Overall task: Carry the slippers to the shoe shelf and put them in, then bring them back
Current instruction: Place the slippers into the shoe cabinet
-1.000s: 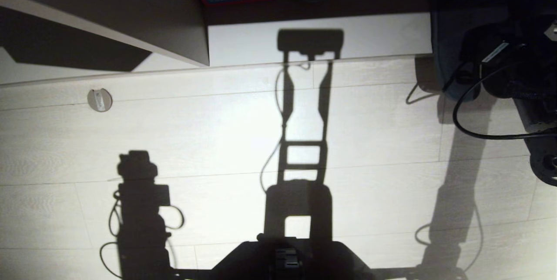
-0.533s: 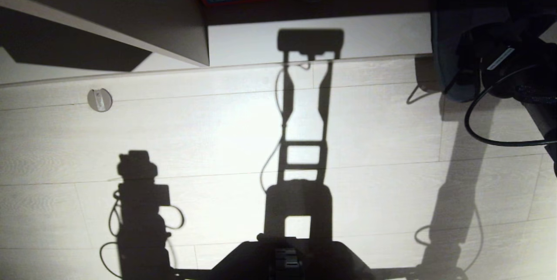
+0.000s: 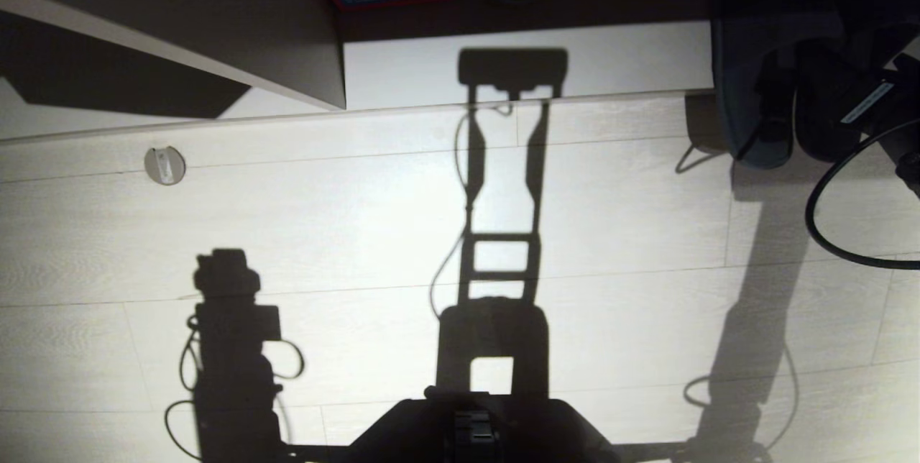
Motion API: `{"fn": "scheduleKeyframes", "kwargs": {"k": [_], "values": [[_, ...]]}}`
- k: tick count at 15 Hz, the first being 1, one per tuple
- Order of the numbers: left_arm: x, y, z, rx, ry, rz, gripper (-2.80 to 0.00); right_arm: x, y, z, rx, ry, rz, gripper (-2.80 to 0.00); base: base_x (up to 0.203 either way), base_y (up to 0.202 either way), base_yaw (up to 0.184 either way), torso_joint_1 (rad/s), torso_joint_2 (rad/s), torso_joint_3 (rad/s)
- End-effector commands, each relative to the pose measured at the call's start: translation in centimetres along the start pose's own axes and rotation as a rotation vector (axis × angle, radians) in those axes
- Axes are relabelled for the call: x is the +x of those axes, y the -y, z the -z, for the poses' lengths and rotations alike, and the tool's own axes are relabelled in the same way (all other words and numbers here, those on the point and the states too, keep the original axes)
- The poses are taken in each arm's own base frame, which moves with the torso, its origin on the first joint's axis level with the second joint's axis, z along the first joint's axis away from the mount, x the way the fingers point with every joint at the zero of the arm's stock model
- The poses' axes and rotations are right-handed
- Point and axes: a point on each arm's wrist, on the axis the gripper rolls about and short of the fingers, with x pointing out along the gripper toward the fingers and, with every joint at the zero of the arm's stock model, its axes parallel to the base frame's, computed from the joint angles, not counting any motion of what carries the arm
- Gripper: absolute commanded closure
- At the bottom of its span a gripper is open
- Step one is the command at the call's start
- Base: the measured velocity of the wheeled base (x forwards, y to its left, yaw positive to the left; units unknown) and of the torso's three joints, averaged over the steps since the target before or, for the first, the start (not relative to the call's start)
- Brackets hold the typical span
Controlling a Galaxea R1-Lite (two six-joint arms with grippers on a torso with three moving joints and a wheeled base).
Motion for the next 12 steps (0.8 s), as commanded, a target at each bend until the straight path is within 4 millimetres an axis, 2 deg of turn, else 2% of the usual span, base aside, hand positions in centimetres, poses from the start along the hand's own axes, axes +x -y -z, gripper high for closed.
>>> {"fn": "scheduleKeyframes", "kwargs": {"k": [1,8,9,12], "values": [[0.0,0.0,0.0,-0.001,0.001,-0.001,0.00,-1.7,0.0,-1.4,0.003,0.011,-0.002,-2.80,0.000,0.000,0.000,0.000,0.00,0.000],[0.0,0.0,0.0,-0.001,0.001,0.001,0.00,-5.8,0.3,-2.4,0.000,-0.035,-0.003,-2.80,0.000,0.000,0.000,0.000,0.00,0.000],[0.0,0.0,0.0,-0.001,0.001,0.000,0.00,-6.7,0.4,-2.4,-0.003,-0.045,-0.003,0.00,0.000,0.000,0.000,0.000,0.00,0.000],[0.0,0.0,0.0,-0.001,0.001,-0.001,0.00,-9.5,0.7,-2.9,-0.017,-0.054,-0.004,0.00,0.000,0.000,0.000,0.000,0.00,0.000]]}}
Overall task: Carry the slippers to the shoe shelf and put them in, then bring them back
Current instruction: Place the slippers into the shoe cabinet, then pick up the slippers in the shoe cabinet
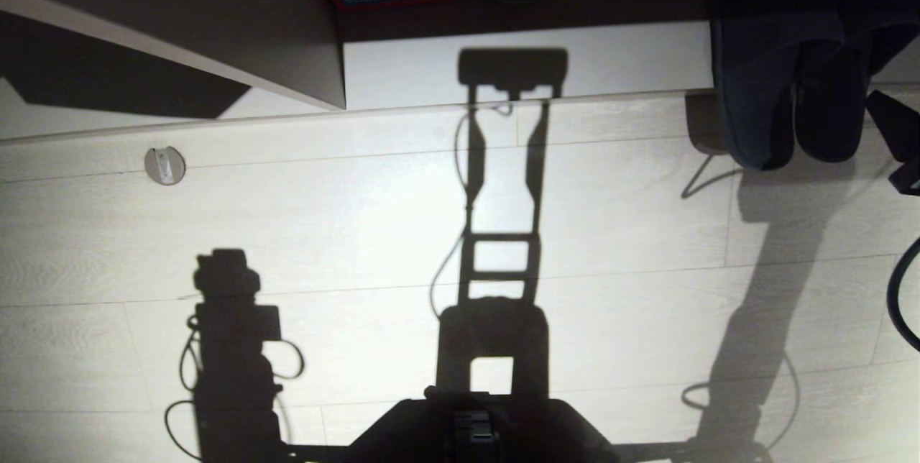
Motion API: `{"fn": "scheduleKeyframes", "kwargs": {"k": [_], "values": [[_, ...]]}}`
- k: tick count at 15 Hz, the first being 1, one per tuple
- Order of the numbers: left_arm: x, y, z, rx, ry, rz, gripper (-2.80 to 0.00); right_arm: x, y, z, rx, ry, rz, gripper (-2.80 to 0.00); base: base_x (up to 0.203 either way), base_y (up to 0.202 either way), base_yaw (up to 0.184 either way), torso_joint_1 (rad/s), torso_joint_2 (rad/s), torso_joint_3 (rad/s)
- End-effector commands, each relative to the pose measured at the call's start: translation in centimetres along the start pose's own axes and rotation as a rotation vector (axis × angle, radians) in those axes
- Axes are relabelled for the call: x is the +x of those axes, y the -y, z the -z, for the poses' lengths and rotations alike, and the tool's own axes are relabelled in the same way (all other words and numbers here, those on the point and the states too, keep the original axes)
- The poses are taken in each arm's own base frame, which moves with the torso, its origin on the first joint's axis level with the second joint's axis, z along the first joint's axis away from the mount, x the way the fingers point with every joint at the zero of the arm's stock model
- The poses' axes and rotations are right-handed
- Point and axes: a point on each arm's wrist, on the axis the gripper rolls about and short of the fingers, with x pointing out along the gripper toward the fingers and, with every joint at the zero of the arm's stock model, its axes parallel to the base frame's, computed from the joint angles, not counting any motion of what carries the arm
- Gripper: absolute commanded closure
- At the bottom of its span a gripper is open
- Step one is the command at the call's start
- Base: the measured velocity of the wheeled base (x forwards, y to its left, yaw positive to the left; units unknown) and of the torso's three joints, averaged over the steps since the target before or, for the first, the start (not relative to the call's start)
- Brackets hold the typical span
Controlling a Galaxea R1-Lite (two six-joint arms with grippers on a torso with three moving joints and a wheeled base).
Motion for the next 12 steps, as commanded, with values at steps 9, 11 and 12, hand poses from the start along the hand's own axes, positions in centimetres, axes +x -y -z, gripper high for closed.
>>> {"fn": "scheduleKeyframes", "kwargs": {"k": [9,11,12], "values": [[0.0,0.0,0.0,0.000,0.001,-0.001,0.00,-10.9,1.1,1.2,-0.074,-0.057,0.001,0.00,0.000,0.000,0.000,0.000,0.00,0.000],[0.0,0.0,0.0,0.000,0.001,-0.001,0.00,-13.1,1.3,2.1,-0.107,-0.082,-0.006,0.00,0.000,0.000,0.000,0.000,0.00,0.000],[0.0,0.0,0.0,0.000,0.001,0.001,0.00,-14.4,1.5,2.6,-0.120,-0.091,-0.007,0.00,0.000,0.000,0.000,0.000,0.00,0.000]]}}
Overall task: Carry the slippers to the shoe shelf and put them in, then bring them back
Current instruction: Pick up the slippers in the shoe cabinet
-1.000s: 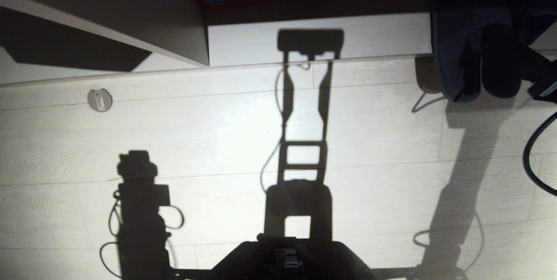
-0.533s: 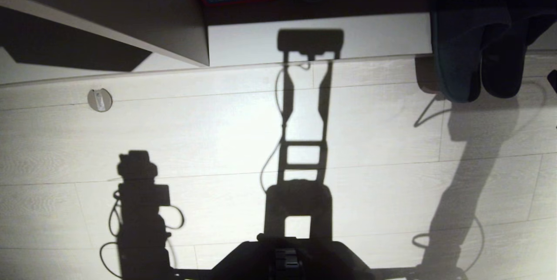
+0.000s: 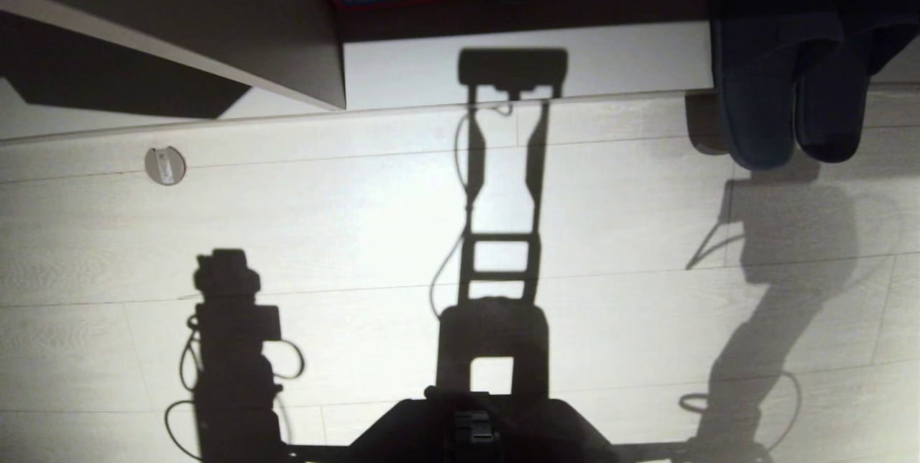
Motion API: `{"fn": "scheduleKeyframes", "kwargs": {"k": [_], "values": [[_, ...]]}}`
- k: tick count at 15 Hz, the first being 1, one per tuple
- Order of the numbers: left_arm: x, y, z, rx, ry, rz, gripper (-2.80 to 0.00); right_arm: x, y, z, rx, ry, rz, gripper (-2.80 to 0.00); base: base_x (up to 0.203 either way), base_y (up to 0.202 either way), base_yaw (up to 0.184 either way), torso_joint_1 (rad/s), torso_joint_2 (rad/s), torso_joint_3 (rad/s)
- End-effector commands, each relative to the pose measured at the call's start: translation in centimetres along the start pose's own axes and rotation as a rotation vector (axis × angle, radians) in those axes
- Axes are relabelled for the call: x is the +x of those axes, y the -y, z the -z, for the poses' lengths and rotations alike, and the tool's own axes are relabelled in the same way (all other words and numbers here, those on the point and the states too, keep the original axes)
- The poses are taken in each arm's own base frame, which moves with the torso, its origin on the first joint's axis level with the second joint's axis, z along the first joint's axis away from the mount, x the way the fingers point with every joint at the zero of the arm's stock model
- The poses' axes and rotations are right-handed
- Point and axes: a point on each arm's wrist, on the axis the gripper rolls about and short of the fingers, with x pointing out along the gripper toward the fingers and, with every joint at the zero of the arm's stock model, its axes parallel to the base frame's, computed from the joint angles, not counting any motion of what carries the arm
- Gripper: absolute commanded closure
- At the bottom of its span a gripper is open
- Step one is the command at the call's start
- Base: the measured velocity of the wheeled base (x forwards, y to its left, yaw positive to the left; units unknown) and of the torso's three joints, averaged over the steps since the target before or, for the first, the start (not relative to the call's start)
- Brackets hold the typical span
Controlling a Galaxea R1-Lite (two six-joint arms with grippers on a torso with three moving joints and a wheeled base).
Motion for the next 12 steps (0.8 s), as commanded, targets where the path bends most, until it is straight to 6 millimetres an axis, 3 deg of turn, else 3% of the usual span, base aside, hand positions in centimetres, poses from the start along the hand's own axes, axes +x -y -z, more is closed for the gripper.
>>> {"fn": "scheduleKeyframes", "kwargs": {"k": [1,9,12], "values": [[0.0,0.0,0.0,0.000,0.001,0.000,0.00,-3.5,0.3,1.2,-0.016,0.027,-0.003,0.00,0.000,0.000,0.000,0.000,0.00,0.000],[0.0,0.0,0.0,0.000,-0.001,-0.001,0.00,-9.4,0.6,6.4,-0.052,-0.127,-0.073,0.00,0.000,0.000,0.000,0.000,0.00,0.000],[0.0,0.0,0.0,0.000,0.001,0.000,0.00,-10.0,0.6,7.1,-0.044,-0.157,-0.101,0.00,0.000,0.000,0.000,0.000,0.00,0.000]]}}
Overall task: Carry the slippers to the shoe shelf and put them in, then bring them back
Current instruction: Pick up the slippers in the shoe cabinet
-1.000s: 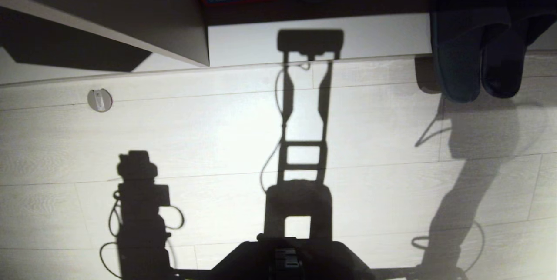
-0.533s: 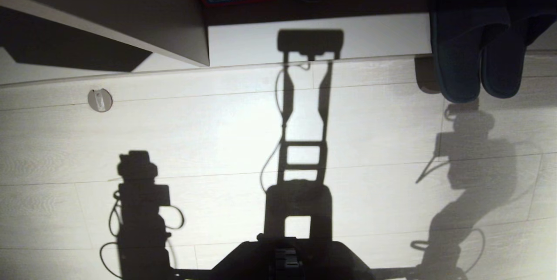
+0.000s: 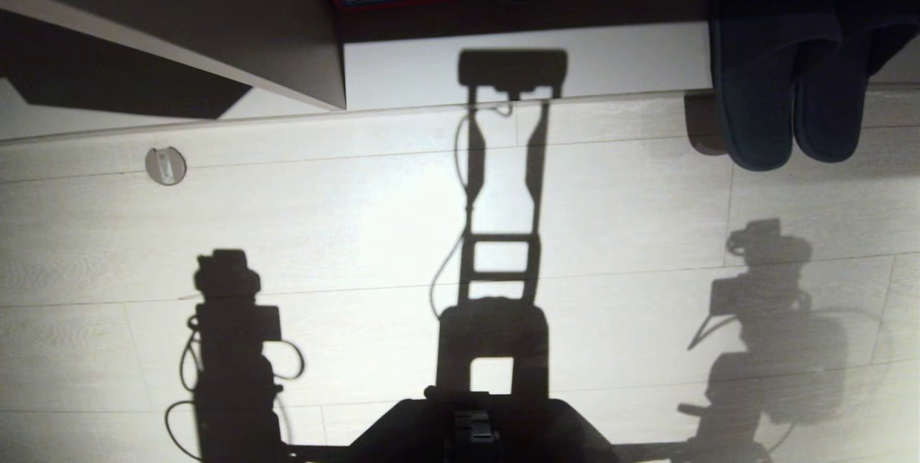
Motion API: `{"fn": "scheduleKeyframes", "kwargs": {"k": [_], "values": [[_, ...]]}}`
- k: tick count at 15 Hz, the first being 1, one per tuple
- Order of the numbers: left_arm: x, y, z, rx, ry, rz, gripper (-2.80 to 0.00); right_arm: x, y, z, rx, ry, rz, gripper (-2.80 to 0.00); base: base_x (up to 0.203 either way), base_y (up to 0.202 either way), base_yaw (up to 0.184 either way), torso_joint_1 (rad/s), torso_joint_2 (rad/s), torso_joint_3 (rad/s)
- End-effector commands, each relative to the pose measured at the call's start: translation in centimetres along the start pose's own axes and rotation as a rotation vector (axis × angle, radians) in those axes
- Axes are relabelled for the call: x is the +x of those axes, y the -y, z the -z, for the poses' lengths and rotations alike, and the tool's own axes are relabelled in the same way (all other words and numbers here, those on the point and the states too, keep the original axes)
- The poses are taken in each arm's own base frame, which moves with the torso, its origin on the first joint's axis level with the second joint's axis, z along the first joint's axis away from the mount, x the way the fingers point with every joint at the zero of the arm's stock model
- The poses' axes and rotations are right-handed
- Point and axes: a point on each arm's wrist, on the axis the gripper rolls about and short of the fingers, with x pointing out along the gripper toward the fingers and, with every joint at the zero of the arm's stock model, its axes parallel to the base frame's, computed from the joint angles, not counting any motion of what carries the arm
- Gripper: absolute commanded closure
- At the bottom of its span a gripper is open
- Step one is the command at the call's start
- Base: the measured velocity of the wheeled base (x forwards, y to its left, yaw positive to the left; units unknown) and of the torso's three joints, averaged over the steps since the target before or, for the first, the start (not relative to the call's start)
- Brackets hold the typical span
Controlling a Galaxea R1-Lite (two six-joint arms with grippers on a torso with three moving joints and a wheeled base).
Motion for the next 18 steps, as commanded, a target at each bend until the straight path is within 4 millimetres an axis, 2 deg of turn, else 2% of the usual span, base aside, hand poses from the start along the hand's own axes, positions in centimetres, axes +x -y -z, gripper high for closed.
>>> {"fn": "scheduleKeyframes", "kwargs": {"k": [1,3,5,15,18], "values": [[0.0,0.0,0.0,0.000,0.001,-0.002,0.00,-0.8,-0.1,0.5,0.000,0.034,-0.031,0.00,0.000,0.000,0.000,0.000,0.00,0.000],[0.0,0.0,0.0,0.000,0.001,-0.002,0.00,-1.6,-0.2,1.5,-0.004,0.039,-0.079,0.00,0.000,0.000,0.000,0.000,0.00,0.000],[0.0,0.0,0.0,0.000,0.001,-0.001,0.00,-2.0,-0.4,2.9,0.008,-0.032,-0.111,0.00,0.000,0.000,0.000,0.000,0.00,0.000],[0.0,0.0,0.0,0.000,0.000,-0.001,0.00,-2.0,-0.3,2.8,0.025,-0.030,-0.108,0.00,0.000,0.000,0.000,0.000,0.00,0.000],[0.0,0.0,0.0,0.000,0.001,-0.002,0.00,-1.9,-0.3,2.2,0.014,-0.031,-0.113,0.00,0.000,0.000,0.000,0.000,0.00,0.000]]}}
